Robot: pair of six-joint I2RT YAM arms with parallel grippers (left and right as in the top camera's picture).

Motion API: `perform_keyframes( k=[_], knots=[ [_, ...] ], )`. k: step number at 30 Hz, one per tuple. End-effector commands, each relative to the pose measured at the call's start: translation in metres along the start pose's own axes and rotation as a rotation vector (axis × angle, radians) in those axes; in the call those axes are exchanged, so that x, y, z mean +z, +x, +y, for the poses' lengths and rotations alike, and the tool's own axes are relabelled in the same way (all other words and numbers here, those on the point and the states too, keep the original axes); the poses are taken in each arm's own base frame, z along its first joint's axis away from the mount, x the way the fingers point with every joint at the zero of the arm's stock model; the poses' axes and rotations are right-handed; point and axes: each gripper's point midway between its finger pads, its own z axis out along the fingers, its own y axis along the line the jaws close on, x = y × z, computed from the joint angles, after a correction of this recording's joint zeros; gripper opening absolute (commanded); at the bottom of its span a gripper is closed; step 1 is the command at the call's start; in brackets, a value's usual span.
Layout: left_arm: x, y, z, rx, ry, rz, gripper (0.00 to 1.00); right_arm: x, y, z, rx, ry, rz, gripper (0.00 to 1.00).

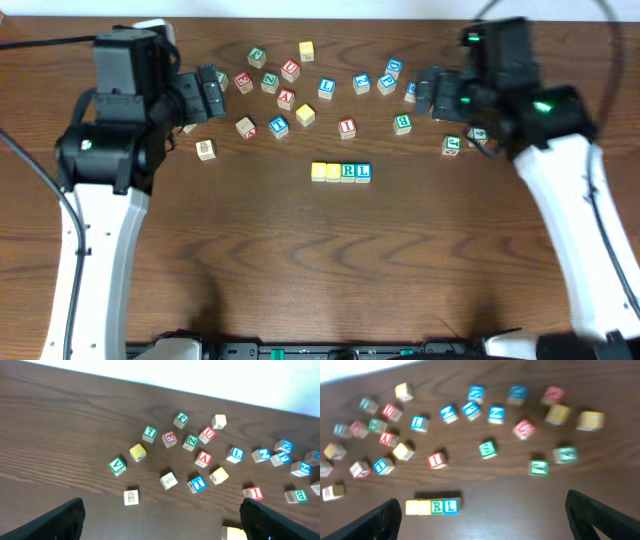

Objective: Spell out CORL

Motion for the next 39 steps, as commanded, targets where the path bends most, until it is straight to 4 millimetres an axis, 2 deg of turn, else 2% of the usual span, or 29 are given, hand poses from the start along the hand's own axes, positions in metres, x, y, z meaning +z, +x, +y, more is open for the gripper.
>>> perform_keyframes(
  k=[1,6,11,14,16,24,29,32,35,39],
  knots=[
    [-0.003,-0.003,0.003,0.008,-0.013,-0.009,0.98,-0.027,-0.005,-0.019,0.01,0.052,-0.045,0.99],
    [-0.001,-0.002,0.003,0.008,-0.015,-0.005,0.98,-0.05,-0.003,-0.021,0.014,0.044,-0.075,0.99],
    [-0.001,0.001,0.004,0.009,-0.018,0.01,0.98,-0.052,-0.003,-0.021,0.012,0.043,-0.078,0.99],
    [-0.001,0.001,0.004,0.009,-0.018,0.01,0.98,-0.052,0.018,-0.034,-0.077,0.105,0.008,0.99],
    [-0.001,0.001,0.004,0.009,-0.018,0.01,0.98,-0.053,0.024,-0.041,-0.108,0.137,0.034,0.99],
    [-0.001,0.001,0.004,0.009,-0.018,0.01,0.98,-0.077,0.024,-0.051,-0.092,0.158,-0.02,0.99],
    [-0.001,0.001,0.004,0.009,-0.018,0.01,0.98,-0.095,0.022,-0.078,-0.023,0.164,-0.215,0.99],
    [-0.001,0.001,0.004,0.009,-0.018,0.01,0.98,-0.1,0.029,-0.094,0.007,0.139,-0.376,0.99],
    [-0.001,0.001,0.004,0.009,-0.018,0.01,0.98,-0.105,0.04,-0.106,0.028,0.124,-0.546,0.99],
    [-0.001,0.001,0.004,0.009,-0.018,0.01,0.98,-0.103,0.07,-0.117,0.036,0.105,-0.728,0.99]
  ],
)
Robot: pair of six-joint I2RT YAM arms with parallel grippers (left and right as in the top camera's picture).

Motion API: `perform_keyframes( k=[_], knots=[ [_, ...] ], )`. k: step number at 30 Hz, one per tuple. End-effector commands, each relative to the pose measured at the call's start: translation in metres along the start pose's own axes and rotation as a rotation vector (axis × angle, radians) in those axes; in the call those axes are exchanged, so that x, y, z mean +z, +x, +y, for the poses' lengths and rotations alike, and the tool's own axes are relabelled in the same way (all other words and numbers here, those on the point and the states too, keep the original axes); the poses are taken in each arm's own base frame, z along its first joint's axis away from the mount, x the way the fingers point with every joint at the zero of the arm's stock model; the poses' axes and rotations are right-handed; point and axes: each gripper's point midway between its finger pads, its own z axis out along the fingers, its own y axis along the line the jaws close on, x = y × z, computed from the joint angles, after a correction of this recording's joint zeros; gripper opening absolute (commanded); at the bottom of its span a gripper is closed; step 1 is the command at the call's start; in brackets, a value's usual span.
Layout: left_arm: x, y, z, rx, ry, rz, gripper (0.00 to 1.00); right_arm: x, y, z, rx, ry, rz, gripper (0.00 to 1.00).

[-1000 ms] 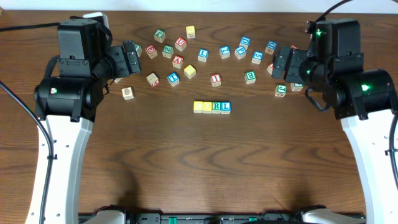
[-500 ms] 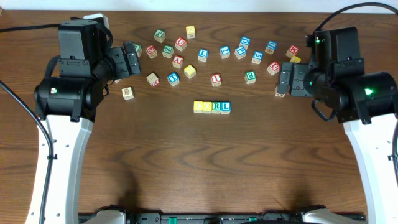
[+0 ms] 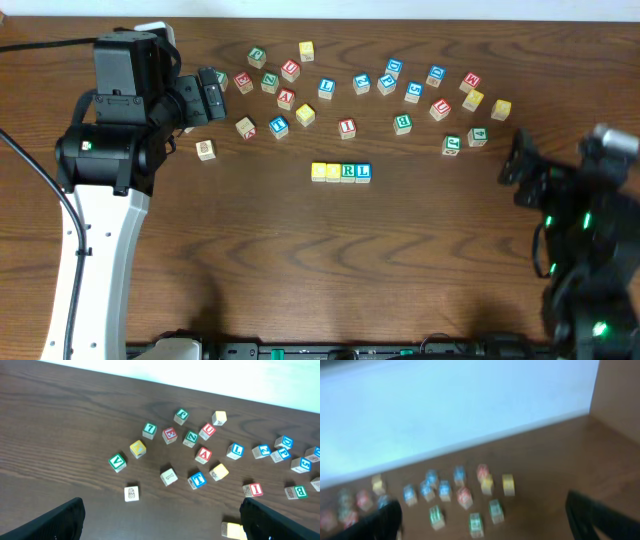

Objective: Spell out CORL

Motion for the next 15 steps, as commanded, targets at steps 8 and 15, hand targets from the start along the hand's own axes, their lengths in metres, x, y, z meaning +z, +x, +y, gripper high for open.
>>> perform_keyframes(
  k=[8,15],
  knots=[
    [-0.001,-0.003,0.003,0.008,-0.014,-0.008,0.98,-0.013,0.114,-0.022,0.002,-0.066,-0.148,0.99],
    [-0.001,-0.003,0.003,0.008,-0.014,-0.008,0.98,-0.003,0.156,-0.023,0.006,-0.106,-0.141,0.99]
  ],
)
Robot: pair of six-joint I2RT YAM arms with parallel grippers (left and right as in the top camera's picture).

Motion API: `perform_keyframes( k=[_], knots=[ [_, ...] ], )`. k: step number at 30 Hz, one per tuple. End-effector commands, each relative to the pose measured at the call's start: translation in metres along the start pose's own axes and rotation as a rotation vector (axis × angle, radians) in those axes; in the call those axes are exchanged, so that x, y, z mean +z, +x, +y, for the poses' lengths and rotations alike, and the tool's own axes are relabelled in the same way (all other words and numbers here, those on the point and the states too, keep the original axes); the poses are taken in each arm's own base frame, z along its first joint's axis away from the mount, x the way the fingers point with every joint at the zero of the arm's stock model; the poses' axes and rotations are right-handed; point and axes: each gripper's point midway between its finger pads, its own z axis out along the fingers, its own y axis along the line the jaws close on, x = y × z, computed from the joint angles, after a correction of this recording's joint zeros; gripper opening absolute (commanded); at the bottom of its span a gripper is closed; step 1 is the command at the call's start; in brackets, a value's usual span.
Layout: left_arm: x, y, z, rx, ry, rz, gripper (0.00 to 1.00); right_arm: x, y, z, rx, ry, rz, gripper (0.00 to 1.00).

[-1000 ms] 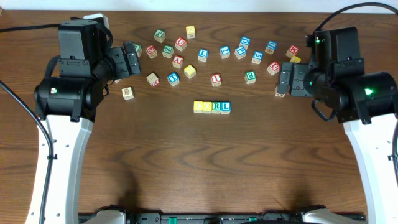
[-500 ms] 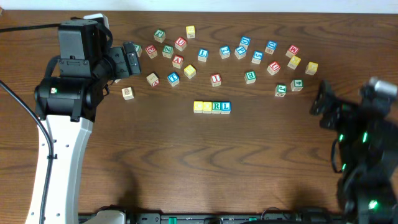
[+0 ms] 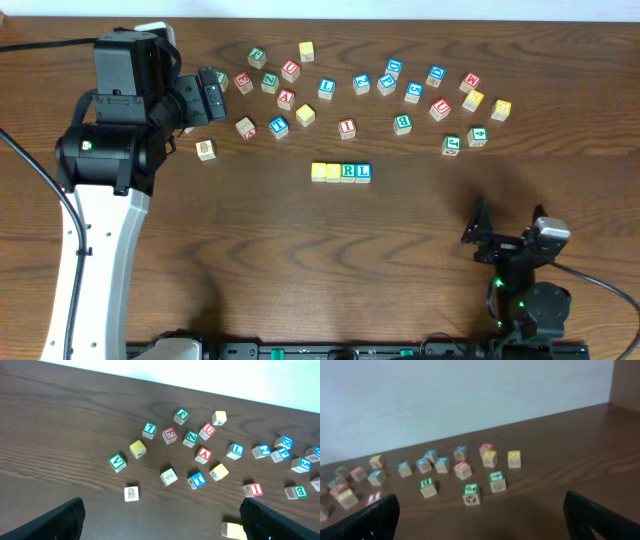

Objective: Spell out CORL

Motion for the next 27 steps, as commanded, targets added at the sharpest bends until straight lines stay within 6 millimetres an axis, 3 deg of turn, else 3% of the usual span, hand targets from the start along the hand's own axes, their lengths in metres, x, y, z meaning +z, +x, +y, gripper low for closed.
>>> perform_keyframes(
  k=[1,27],
  knots=[
    [-0.0014,-0.0035,0.0029,0.008,-0.014,-0.009,0.98,0.0017,0.0146,-0.002,-0.006,-0.01,0.015,0.99],
    [-0.0014,-0.0035,0.0029,0.008,-0.014,-0.009,0.98,0.0016,0.0142,-0.0008,-0.052,-0.016,0.015,0.99]
  ],
)
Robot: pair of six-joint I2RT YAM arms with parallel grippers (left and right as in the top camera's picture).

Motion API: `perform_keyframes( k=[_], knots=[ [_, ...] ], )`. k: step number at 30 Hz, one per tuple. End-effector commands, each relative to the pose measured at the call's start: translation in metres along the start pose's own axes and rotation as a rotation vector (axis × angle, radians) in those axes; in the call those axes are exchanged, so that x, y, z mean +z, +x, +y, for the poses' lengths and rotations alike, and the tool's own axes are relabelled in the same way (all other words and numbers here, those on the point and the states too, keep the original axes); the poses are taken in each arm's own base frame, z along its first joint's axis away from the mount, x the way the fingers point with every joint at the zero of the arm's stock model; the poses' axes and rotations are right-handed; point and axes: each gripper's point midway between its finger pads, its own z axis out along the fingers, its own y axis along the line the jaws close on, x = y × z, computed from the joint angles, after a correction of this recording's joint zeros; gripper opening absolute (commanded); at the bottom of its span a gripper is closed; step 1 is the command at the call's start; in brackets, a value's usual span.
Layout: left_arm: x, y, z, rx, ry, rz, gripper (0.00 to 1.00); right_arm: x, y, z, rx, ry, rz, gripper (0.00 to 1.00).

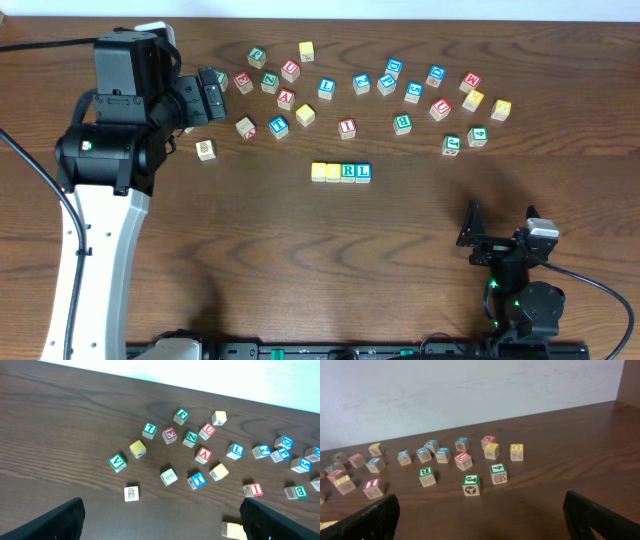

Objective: Spell out CORL

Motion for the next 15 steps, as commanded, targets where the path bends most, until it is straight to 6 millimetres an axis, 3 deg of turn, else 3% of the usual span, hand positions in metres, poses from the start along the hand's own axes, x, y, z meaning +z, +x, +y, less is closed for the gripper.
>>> perform_keyframes(
  k=[1,9,15],
  knots=[
    [-0.001,-0.003,0.003,0.008,-0.014,-0.009,0.98,0.0,0.0,-0.002,-0.011,0.006,-0.006,0.99],
    [-0.002,0.014,0.011,0.021,-0.055,0.06,0.98,0.0,0.0,-0.002,-0.011,0.006,-0.006,0.99],
    [-0.019,0.019,0.018,0.075,-0.066,-0.004,0.98,0.0,0.0,-0.002,-0.011,0.006,-0.006,0.99]
  ],
)
